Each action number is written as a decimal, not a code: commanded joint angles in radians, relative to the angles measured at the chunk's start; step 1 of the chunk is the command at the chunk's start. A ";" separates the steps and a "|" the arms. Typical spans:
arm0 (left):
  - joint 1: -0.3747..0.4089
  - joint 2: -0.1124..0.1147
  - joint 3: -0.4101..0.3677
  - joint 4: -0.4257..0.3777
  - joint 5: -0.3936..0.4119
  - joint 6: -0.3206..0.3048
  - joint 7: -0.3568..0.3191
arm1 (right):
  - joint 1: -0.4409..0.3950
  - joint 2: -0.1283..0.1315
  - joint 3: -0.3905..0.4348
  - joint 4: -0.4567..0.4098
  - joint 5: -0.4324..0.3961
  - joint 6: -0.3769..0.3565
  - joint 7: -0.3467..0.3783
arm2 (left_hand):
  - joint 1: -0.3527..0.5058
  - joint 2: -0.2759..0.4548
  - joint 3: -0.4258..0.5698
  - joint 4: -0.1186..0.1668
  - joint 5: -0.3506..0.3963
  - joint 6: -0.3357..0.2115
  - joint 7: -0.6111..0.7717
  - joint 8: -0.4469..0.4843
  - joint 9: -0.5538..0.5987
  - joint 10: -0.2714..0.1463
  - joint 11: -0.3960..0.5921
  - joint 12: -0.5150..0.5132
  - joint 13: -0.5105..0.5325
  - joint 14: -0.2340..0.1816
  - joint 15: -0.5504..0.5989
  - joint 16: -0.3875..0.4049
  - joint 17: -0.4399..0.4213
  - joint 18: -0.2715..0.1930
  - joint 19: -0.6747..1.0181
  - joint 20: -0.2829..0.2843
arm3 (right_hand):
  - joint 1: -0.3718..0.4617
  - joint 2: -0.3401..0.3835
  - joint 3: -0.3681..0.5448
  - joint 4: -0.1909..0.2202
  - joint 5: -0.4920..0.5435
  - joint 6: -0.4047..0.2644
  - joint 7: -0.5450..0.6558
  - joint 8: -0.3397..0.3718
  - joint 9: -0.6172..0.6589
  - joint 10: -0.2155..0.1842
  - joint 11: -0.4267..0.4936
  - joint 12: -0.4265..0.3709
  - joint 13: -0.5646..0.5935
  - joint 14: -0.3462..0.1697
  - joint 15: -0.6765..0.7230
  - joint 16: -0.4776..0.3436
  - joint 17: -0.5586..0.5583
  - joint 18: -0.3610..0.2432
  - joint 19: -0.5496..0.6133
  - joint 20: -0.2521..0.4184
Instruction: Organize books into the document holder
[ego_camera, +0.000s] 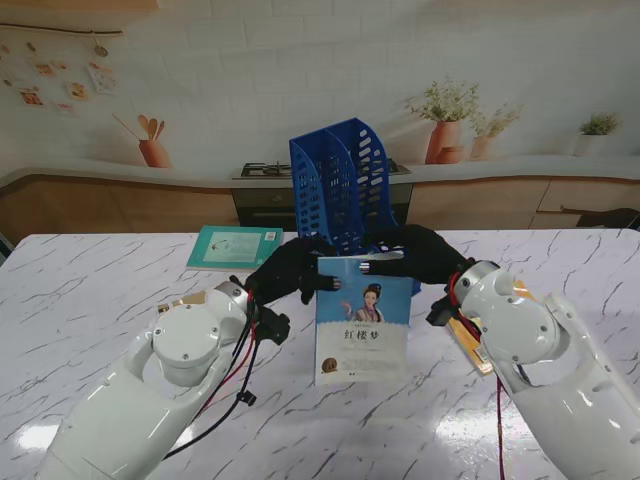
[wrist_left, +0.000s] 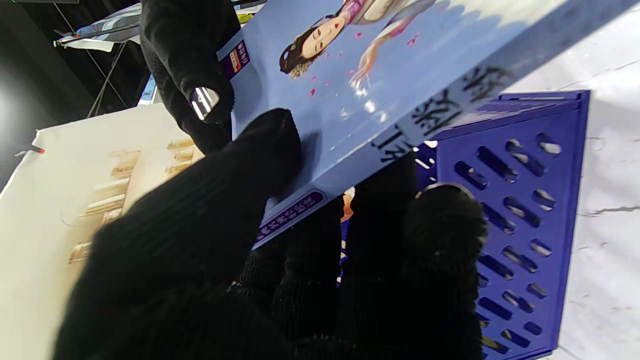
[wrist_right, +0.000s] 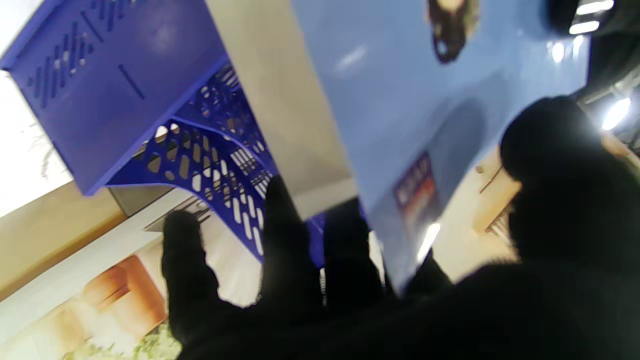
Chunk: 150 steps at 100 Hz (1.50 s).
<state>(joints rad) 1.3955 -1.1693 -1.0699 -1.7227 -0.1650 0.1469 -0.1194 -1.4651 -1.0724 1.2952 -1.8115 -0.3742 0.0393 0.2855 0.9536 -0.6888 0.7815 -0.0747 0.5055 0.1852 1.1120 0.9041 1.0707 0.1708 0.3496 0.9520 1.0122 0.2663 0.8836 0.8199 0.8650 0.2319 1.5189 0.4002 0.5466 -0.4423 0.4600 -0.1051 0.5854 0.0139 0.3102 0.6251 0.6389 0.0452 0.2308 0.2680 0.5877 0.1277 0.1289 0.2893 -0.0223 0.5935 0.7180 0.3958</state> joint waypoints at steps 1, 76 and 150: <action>-0.020 -0.005 0.003 -0.023 0.004 -0.019 -0.010 | 0.016 0.000 -0.010 0.010 0.009 -0.025 0.006 | 0.116 0.043 0.135 0.048 0.032 -0.174 0.090 0.042 0.046 -0.039 -0.005 0.015 0.082 -0.019 0.067 0.014 0.042 -0.094 0.090 -0.007 | -0.035 -0.023 0.008 0.017 0.025 -0.047 0.020 -0.016 0.025 -0.035 -0.013 0.015 -0.023 -0.045 -0.019 -0.005 -0.018 -0.098 -0.022 0.021; -0.055 -0.003 -0.004 -0.039 0.029 0.018 -0.019 | 0.059 0.046 0.012 0.049 0.117 -0.119 0.231 | 0.115 0.041 0.136 0.054 0.033 -0.181 0.089 0.058 0.051 -0.045 -0.009 0.032 0.086 -0.028 0.065 0.026 0.039 -0.088 0.090 -0.007 | 0.203 -0.112 0.113 -0.086 0.128 -0.128 0.482 -0.049 0.299 -0.061 0.199 0.221 0.289 -0.097 0.195 0.140 0.184 -0.124 0.242 0.218; -0.101 -0.026 0.040 0.020 0.019 -0.016 0.037 | 0.046 0.026 -0.020 0.098 0.222 -0.121 0.178 | 0.115 0.046 0.132 0.050 0.030 -0.185 0.085 0.062 0.047 -0.045 -0.015 0.034 0.088 -0.029 0.061 0.032 0.042 -0.090 0.088 -0.007 | 0.409 0.137 0.644 -0.035 0.165 -0.220 0.798 0.659 0.304 -0.106 0.828 0.601 0.631 -0.211 1.033 0.407 0.893 -0.321 0.989 0.422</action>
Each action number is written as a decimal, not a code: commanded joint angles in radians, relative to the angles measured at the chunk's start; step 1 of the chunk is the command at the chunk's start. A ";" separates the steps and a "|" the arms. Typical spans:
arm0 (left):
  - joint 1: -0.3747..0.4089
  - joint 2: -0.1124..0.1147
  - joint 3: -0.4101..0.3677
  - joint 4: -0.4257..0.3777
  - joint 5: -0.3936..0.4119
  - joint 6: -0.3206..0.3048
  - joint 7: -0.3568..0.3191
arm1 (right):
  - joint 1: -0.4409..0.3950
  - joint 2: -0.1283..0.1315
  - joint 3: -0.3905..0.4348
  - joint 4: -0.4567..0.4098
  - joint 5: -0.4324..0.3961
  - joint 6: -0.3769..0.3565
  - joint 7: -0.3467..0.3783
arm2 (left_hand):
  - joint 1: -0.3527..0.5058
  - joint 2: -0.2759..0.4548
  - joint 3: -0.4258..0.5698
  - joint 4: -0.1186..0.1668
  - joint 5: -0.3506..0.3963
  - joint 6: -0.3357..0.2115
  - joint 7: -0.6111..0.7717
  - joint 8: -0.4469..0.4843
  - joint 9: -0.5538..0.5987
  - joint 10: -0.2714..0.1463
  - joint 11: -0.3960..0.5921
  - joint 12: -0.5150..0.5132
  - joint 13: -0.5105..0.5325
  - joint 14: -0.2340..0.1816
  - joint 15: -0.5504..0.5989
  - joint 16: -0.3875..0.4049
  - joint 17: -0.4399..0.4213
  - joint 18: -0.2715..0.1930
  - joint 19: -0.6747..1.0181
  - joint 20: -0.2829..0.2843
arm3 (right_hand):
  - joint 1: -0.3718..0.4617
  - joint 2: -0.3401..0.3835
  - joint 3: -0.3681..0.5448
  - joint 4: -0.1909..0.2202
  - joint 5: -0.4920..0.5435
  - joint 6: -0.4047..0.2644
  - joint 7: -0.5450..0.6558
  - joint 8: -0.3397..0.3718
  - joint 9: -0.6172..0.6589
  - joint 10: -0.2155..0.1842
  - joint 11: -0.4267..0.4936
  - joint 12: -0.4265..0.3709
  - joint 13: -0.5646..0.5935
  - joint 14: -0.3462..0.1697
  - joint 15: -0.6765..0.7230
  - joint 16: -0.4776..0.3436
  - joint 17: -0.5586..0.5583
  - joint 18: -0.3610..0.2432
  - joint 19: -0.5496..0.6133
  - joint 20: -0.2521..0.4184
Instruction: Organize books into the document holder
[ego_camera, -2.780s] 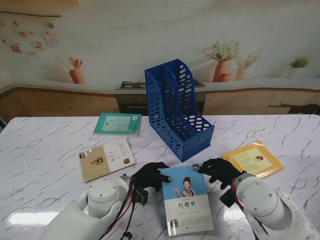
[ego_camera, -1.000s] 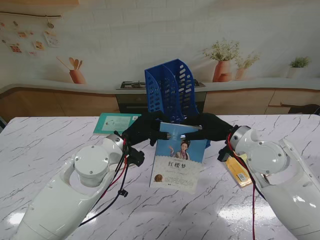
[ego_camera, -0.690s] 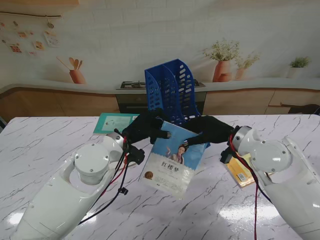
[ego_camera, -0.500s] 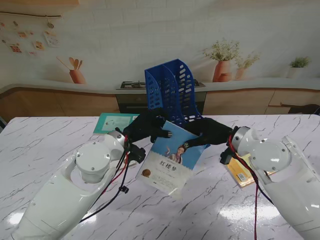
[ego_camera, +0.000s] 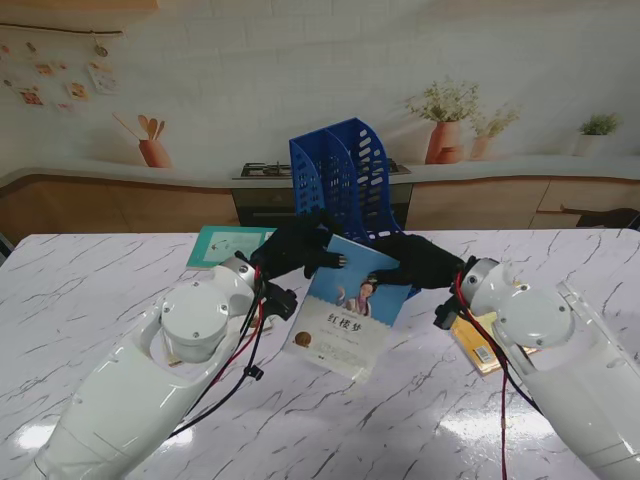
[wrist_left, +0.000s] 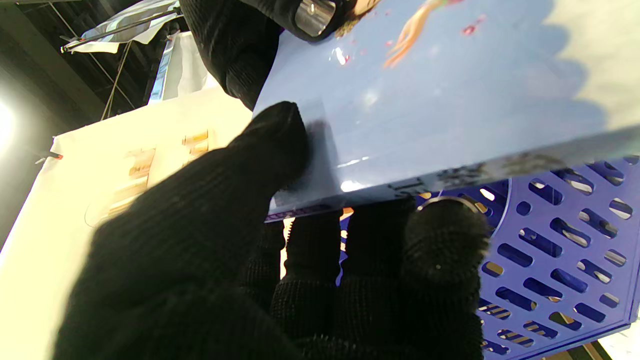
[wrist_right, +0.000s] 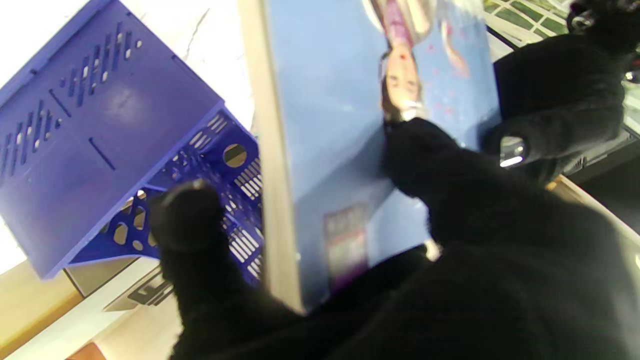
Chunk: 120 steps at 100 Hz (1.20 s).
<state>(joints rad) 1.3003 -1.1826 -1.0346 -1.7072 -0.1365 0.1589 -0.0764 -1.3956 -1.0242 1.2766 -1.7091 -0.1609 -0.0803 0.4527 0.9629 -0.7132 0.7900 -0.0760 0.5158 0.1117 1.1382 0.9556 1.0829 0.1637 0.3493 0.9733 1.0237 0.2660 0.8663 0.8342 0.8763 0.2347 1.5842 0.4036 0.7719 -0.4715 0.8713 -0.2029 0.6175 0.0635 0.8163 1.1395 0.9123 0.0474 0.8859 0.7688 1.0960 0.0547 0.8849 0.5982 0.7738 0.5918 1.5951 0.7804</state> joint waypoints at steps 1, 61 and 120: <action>-0.006 -0.013 0.005 0.006 -0.010 -0.027 -0.006 | -0.025 -0.023 0.000 -0.005 0.009 -0.001 0.007 | 0.106 0.071 0.123 0.051 0.019 -0.111 0.059 0.011 0.035 -0.036 -0.015 0.013 0.077 -0.029 0.078 0.018 0.031 -0.093 0.023 -0.011 | 0.185 0.167 0.236 0.062 0.138 -0.271 0.301 0.145 0.035 -0.108 0.180 0.114 0.131 -0.146 0.314 0.109 0.138 -0.339 0.141 0.037; -0.013 -0.013 -0.006 0.034 -0.045 -0.031 -0.025 | -0.109 -0.050 0.064 -0.087 -0.006 0.038 -0.122 | 0.060 0.187 -0.143 0.013 0.039 -0.021 -0.326 -0.452 -0.166 0.034 0.008 -0.279 -0.226 0.104 -0.065 -0.079 -0.350 0.071 -0.079 0.256 | 0.237 0.238 0.175 0.033 0.102 -0.277 0.430 0.190 -0.017 -0.104 0.308 0.235 0.232 -0.360 0.659 0.288 0.418 -0.581 0.386 0.043; 0.088 0.027 -0.104 -0.026 0.127 0.031 -0.060 | -0.108 -0.069 0.138 -0.179 -0.037 0.140 -0.206 | -0.066 0.289 -0.209 0.047 0.040 0.008 -0.594 -0.546 -0.405 0.049 0.000 -0.547 -0.483 0.101 -0.406 -0.253 -0.737 0.134 -0.464 0.202 | 0.235 0.243 0.170 0.031 0.098 -0.289 0.438 0.180 -0.019 -0.111 0.302 0.235 0.232 -0.367 0.654 0.290 0.413 -0.575 0.364 0.048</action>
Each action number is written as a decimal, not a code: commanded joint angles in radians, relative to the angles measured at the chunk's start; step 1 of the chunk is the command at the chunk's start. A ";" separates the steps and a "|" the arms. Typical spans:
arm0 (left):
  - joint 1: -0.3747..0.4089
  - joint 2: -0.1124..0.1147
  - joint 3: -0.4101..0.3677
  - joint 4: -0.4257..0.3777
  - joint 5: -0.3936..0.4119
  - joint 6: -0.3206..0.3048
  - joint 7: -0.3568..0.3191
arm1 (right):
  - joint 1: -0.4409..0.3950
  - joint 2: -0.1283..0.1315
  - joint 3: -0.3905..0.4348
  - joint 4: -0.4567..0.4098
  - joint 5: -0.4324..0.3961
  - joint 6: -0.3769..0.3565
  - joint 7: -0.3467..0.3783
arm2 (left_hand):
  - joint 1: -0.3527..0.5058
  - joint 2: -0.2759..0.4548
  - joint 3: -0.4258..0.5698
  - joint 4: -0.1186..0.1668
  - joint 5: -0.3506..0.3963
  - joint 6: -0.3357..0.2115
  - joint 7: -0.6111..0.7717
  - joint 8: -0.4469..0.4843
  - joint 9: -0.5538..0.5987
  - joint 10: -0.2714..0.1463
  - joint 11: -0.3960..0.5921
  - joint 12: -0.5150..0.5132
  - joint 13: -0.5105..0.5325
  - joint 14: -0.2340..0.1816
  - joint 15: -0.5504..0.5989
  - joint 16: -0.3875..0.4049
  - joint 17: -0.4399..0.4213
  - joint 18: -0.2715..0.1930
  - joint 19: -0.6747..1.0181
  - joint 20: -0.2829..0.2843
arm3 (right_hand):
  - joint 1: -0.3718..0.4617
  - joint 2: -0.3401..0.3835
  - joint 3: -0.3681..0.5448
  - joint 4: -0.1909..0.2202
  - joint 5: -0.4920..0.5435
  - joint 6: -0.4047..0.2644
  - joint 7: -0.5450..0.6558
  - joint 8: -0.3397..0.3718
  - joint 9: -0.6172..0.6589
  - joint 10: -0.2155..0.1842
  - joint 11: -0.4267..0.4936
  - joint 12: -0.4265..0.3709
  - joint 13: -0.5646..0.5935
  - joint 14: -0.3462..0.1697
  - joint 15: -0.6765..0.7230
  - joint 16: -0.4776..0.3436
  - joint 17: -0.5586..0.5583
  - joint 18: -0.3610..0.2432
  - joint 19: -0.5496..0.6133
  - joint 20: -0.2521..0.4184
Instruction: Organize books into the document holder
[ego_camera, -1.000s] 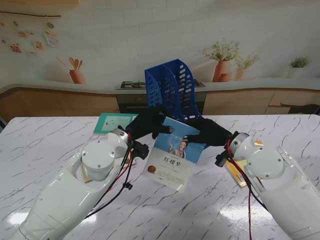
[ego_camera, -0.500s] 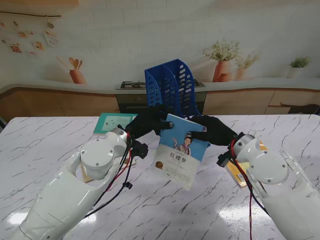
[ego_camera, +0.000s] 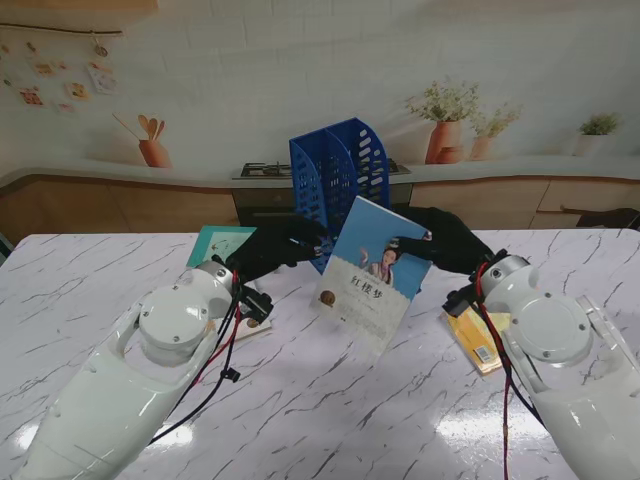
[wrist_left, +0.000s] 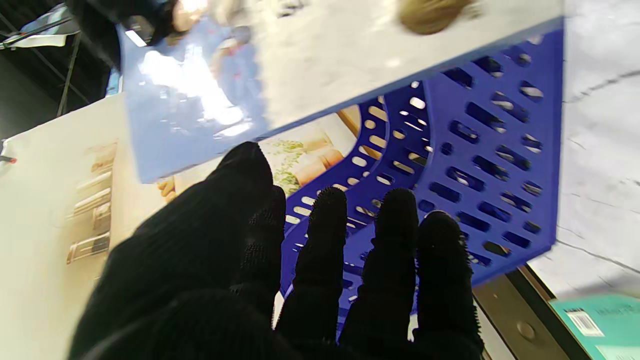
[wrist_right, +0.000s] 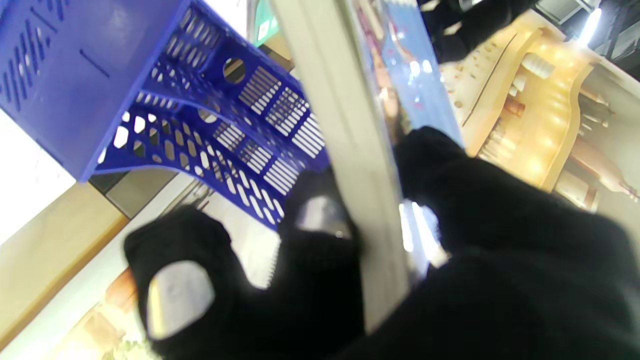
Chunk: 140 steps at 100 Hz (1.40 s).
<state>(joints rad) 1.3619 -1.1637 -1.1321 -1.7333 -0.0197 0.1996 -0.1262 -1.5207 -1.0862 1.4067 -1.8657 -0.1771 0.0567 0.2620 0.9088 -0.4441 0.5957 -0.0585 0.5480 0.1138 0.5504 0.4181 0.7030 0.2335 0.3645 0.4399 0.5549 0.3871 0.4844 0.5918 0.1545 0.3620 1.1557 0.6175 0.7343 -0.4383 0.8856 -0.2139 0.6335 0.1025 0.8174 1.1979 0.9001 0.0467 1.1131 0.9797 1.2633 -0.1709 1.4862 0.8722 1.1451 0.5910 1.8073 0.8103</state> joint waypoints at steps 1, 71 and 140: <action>0.028 0.009 -0.007 0.000 0.014 -0.009 -0.010 | 0.019 -0.007 0.009 -0.023 -0.024 0.005 -0.016 | -0.011 0.020 -0.015 0.029 0.008 0.006 -0.006 -0.009 -0.024 -0.022 -0.014 -0.014 -0.013 -0.021 -0.024 -0.011 -0.015 0.007 -0.036 -0.012 | 0.273 0.210 0.155 0.042 0.081 -0.328 0.436 0.121 -0.007 -0.111 0.075 0.025 0.065 -0.141 0.053 0.016 0.042 -0.574 0.151 0.018; 0.139 0.019 -0.067 0.069 0.018 -0.026 -0.025 | 0.231 -0.004 0.040 0.032 -0.161 0.214 -0.006 | -0.008 0.015 -0.014 0.027 0.006 0.012 0.021 0.012 -0.024 -0.025 -0.014 -0.024 -0.047 -0.027 -0.067 -0.036 -0.082 -0.015 -0.121 -0.068 | 0.272 0.214 0.146 0.044 0.082 -0.338 0.432 0.119 -0.007 -0.118 0.066 0.033 0.063 -0.141 0.044 0.016 0.038 -0.562 0.127 0.028; 0.164 0.017 -0.067 0.111 -0.013 0.011 -0.039 | 0.446 -0.032 -0.123 0.294 -0.220 0.264 -0.088 | 0.008 0.009 -0.016 0.018 0.007 0.015 0.037 0.024 -0.016 -0.024 -0.005 -0.021 -0.045 -0.019 -0.058 -0.030 -0.092 -0.011 -0.116 -0.072 | 0.273 0.219 0.138 0.045 0.069 -0.344 0.431 0.119 -0.015 -0.125 0.059 0.039 0.061 -0.142 0.039 0.016 0.037 -0.560 0.120 0.031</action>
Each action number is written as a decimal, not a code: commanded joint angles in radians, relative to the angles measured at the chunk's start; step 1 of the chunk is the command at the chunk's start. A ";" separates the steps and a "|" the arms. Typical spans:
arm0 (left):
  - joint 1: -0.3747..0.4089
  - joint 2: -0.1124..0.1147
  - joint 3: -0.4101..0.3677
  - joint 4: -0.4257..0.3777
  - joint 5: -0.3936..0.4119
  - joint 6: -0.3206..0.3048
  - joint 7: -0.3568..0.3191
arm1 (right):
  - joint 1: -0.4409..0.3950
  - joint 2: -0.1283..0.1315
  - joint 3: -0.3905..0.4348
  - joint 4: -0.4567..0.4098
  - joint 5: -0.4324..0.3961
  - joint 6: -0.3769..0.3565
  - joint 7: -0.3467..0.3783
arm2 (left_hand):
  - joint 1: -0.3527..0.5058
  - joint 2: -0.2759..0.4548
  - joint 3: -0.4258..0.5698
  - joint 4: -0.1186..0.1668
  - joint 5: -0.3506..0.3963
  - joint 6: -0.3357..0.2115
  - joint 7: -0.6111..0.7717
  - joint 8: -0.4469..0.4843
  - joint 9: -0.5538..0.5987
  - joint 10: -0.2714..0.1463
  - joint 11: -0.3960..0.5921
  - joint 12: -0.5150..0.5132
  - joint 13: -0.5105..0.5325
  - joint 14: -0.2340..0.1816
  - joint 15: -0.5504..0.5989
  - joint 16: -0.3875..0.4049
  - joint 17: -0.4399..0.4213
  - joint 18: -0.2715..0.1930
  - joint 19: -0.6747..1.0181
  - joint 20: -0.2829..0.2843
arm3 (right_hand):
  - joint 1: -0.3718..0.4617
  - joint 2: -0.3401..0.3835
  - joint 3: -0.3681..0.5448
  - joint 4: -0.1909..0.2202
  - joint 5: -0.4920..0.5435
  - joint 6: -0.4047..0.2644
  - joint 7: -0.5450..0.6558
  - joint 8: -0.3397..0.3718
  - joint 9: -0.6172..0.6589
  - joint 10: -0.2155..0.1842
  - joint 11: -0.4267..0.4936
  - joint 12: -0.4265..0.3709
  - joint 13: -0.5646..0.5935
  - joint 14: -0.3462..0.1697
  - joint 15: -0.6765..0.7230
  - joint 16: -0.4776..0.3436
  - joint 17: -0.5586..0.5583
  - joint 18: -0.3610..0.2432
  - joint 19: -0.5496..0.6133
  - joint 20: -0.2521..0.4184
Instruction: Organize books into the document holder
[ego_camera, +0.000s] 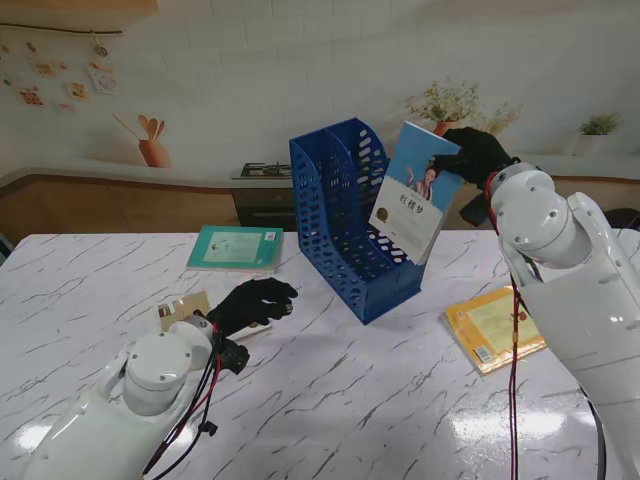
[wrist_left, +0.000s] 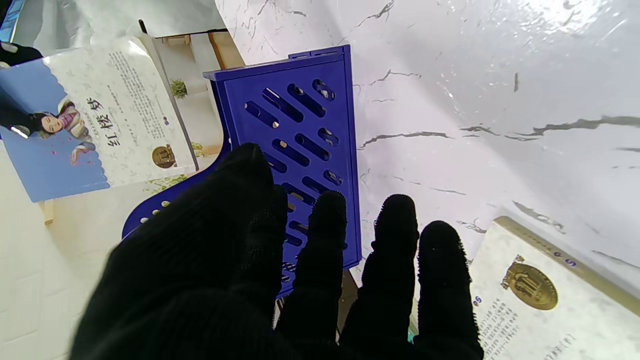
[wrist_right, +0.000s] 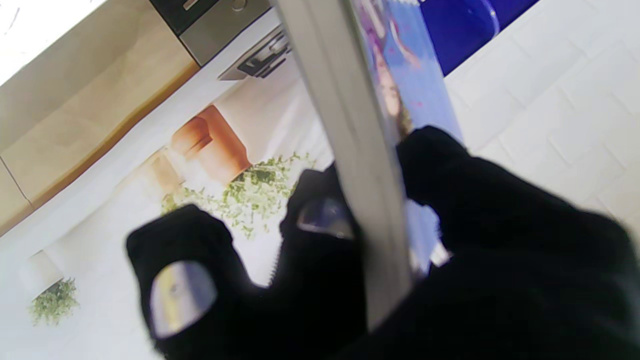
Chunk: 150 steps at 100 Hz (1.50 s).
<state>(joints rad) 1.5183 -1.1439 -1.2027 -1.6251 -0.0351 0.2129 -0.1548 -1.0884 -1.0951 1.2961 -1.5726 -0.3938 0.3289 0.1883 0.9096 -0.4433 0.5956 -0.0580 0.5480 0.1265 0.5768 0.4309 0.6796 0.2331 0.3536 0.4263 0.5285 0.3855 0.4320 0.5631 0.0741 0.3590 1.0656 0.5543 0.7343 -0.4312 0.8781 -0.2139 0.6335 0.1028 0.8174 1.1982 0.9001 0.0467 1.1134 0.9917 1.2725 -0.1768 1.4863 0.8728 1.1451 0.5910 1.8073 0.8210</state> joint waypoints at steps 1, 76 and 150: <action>0.007 -0.003 0.003 0.003 0.005 -0.001 -0.010 | 0.016 -0.023 -0.016 0.003 -0.003 -0.008 -0.016 | 0.007 0.009 -0.016 0.017 0.007 0.002 0.011 0.011 0.006 -0.025 0.005 -0.007 -0.019 -0.017 -0.006 -0.002 -0.012 -0.008 -0.025 -0.009 | 0.273 0.212 0.145 0.044 0.069 -0.345 0.431 0.118 -0.015 -0.125 0.059 0.027 0.051 -0.136 0.039 0.016 0.037 -0.560 0.120 0.020; 0.025 0.005 -0.013 0.005 0.019 0.025 -0.033 | 0.187 -0.075 -0.218 0.260 -0.035 -0.093 -0.167 | 0.008 0.013 -0.020 0.018 0.004 0.003 0.011 0.008 0.003 -0.026 0.007 -0.008 -0.019 -0.017 -0.003 0.000 -0.014 -0.009 -0.025 -0.011 | 0.275 0.218 0.141 0.043 0.070 -0.350 0.443 0.110 -0.013 -0.131 0.059 0.027 0.045 -0.132 0.029 0.021 0.034 -0.546 0.103 0.023; 0.044 0.007 -0.036 0.000 0.018 0.029 -0.035 | 0.270 -0.133 -0.360 0.551 0.012 -0.270 -0.303 | 0.008 0.019 -0.027 0.016 0.003 0.000 0.007 0.005 0.001 -0.028 0.006 -0.008 -0.020 -0.019 -0.004 -0.001 -0.015 -0.012 -0.025 -0.013 | 0.278 0.225 0.128 0.038 0.051 -0.364 0.450 0.103 -0.028 -0.146 0.050 0.028 0.034 -0.130 0.022 0.023 0.030 -0.534 0.085 0.020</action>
<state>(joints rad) 1.5562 -1.1347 -1.2390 -1.6238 -0.0107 0.2608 -0.1811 -0.8095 -1.2160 0.9468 -1.0247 -0.3739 0.0672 -0.1077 0.9102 -0.4425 0.5936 -0.0580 0.5480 0.1266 0.5770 0.4311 0.6795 0.2327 0.3536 0.4262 0.5283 0.3856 0.4319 0.5631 0.0733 0.3588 1.0654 0.5537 0.7375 -0.4156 0.8469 -0.2139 0.6258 0.1035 0.8182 1.2257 0.9001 0.0366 1.1255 1.0044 1.2728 -0.1957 1.4984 0.8829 1.1451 0.5907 1.8069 0.8226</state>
